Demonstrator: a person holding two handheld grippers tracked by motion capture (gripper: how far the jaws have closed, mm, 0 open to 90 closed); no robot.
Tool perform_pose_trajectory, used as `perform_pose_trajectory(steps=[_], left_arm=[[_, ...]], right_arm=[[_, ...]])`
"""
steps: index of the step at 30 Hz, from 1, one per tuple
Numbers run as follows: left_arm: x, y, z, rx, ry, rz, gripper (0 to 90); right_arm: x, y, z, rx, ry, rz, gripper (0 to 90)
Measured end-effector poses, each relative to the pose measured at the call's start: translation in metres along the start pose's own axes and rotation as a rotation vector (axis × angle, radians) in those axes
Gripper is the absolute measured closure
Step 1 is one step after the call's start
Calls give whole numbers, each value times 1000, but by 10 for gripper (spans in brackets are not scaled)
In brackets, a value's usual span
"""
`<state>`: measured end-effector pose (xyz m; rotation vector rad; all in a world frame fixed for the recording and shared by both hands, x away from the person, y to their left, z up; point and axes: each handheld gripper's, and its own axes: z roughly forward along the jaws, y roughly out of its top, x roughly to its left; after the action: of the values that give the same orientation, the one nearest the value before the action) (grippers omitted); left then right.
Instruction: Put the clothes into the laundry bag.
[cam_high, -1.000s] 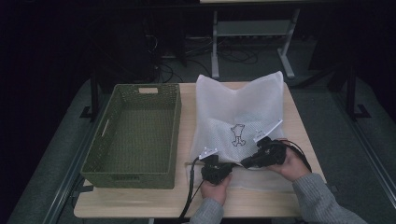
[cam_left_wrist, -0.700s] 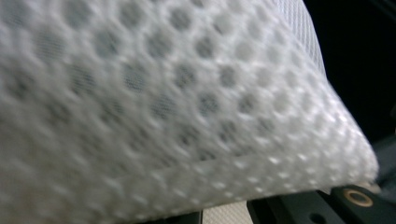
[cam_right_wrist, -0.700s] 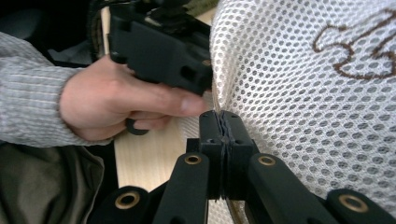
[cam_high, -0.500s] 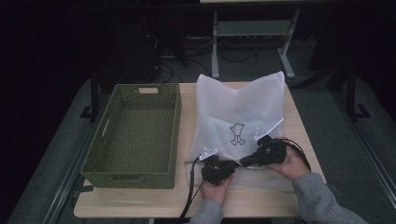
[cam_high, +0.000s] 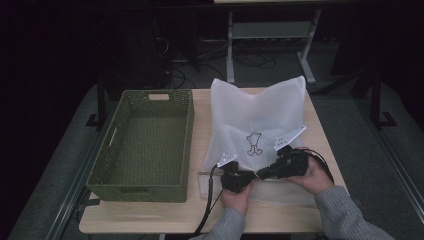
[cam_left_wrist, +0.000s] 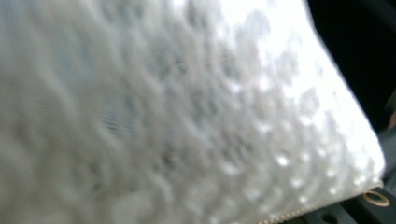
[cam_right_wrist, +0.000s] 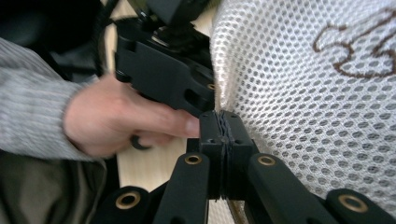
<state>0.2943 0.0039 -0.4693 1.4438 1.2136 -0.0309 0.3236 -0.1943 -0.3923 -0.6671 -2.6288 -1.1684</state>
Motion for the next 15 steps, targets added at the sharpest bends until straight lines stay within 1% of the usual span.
perform_pose_trajectory(steps=[1, 2, 3, 4, 5, 6, 7, 8, 9, 10, 12, 13, 14, 15], left_arm=[[-2, 2, 0, -25, -6, 4, 780], [-2, 2, 0, -25, -6, 4, 778], [-2, 4, 2, -26, 2, 7, 775], [-2, 4, 3, -17, 11, 7, 767], [-1, 0, 5, -11, 29, 5, 759], [-1, 0, 5, -11, 29, 5, 745], [1, -5, 5, 18, 41, 16, 723], [1, -5, 5, 18, 41, 16, 695], [2, -9, 3, 50, 62, 30, 695], [2, -12, 1, 77, 77, 43, 644], [3, -17, -4, 115, 98, 73, 584], [4, -21, -13, 148, 119, 94, 537], [4, -23, -17, 167, 121, 103, 526], [5, -25, -22, 183, 120, 110, 520]], right_arm=[[2, 2, -4, -26, 9, 0, 886], [2, 2, -4, -26, 9, 0, 886], [5, 5, -11, -56, 16, -6, 886], [5, 5, -11, -48, 6, -10, 886], [4, 4, -11, -35, -3, -7, 886], [4, 4, -11, -35, -3, -7, 886], [0, 0, -8, -24, 4, 12, 884], [0, 0, -8, -24, 4, 12, 884], [-2, -2, -6, -18, 2, 18, 883], [-5, -6, -2, 1, -3, 30, 881], [-10, -11, 5, 28, -8, 49, 878], [-14, -14, 12, 51, -17, 62, 874], [-15, -16, 15, 66, -28, 65, 872], [-17, -17, 19, 86, -48, 64, 870]])
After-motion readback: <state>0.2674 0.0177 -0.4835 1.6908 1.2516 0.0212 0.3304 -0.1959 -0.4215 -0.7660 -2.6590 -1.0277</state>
